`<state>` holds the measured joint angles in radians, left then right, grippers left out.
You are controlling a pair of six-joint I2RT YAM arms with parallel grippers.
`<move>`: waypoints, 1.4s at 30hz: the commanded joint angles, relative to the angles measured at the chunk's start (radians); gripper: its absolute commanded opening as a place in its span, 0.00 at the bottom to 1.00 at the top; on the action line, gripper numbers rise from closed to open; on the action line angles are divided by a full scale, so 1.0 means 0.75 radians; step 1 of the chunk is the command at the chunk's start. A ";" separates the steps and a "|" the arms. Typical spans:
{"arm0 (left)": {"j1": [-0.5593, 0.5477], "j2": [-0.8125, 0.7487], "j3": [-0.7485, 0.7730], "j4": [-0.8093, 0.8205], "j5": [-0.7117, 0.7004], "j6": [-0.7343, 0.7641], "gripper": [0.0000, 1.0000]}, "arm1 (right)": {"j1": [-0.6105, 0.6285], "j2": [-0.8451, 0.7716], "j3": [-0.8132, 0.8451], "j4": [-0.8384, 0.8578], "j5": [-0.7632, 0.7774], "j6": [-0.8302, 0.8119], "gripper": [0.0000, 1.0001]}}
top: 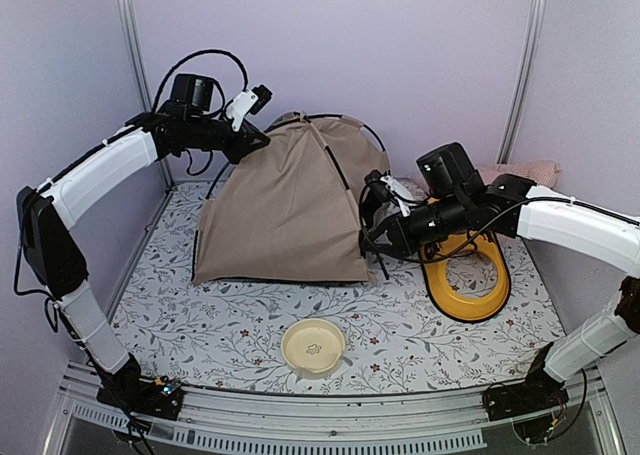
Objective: Set up the pet tent
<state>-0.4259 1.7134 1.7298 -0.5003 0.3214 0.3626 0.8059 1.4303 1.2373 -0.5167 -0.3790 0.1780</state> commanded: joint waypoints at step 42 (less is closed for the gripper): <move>-0.321 -0.691 -0.682 0.687 -0.608 -0.414 0.68 | 0.156 0.112 0.003 0.521 -0.081 0.429 0.00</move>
<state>-0.5777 1.2781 1.3460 -0.1284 0.0067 0.0971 0.9165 1.4929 1.1652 -0.2554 -0.4419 0.4316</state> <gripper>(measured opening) 0.691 0.046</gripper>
